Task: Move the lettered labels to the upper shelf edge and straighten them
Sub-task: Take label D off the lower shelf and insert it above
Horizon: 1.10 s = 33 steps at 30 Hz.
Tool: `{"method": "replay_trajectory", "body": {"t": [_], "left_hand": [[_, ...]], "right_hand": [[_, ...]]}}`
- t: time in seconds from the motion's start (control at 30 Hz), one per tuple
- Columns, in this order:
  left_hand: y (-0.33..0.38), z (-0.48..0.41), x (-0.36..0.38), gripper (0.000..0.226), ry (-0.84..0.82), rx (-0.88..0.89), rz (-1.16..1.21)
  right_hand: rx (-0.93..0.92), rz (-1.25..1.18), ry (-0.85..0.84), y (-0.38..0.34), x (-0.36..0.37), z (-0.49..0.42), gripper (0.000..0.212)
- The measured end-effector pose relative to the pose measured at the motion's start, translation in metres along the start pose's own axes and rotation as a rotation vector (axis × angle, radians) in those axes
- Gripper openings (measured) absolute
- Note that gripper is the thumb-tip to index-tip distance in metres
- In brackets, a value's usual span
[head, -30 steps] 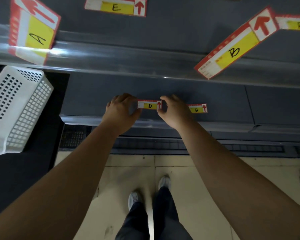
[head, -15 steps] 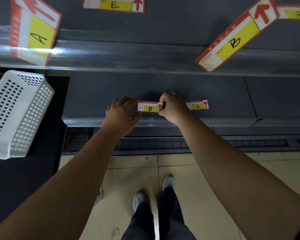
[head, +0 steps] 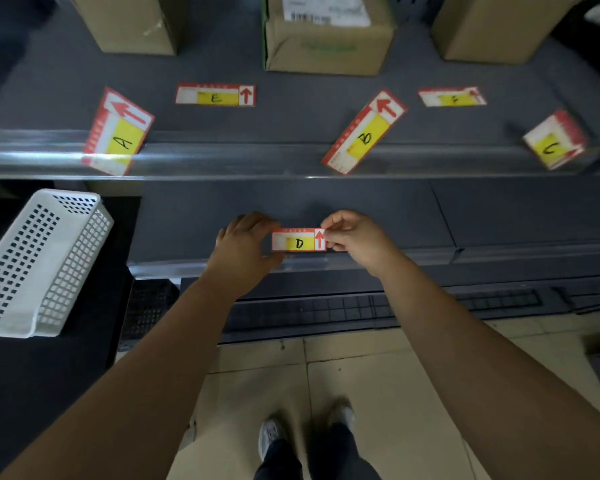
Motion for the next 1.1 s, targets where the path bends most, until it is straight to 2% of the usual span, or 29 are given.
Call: {"method": "replay_trajectory", "body": {"t": [0.17,0.23,0.43,0.57,0.83,1.1], "left_hand": [[0.045,0.021,-0.016,0.042,0.042,0.064,-0.015],[0.065,0.033,-0.023,0.042,0.055,0.080,-0.015],[0.144,0.080,-0.049,0.043,0.172,0.124,-0.076],[0.212,0.123,-0.054,0.044,0.255,0.153,-0.111],[0.344,0.168,-0.034,0.042,0.281,0.222,-0.130],[0.444,0.145,-0.013,0.047,0.259,0.318,-0.138]], "right_hand": [[-0.050,-0.071,-0.003,-0.017,-0.019,0.051,0.018],[-0.100,-0.032,0.011,-0.023,-0.027,0.075,0.023],[-0.400,0.439,0.058,-0.049,-0.054,0.167,0.044],[-0.496,0.539,0.066,-0.050,-0.082,0.236,0.045],[-0.557,0.550,0.193,-0.028,-0.171,0.355,0.042],[-0.525,0.457,0.286,-0.007,-0.258,0.409,0.040]]}}
Point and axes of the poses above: each hand's wrist, its own z-axis away from the middle knuckle, its own x-axis out of the palm, y = z × x, the point moved 7 cm from there along -z, towards the middle knuckle, and after that the axes turned 8 degrees about -y, right-handed, at the moved point
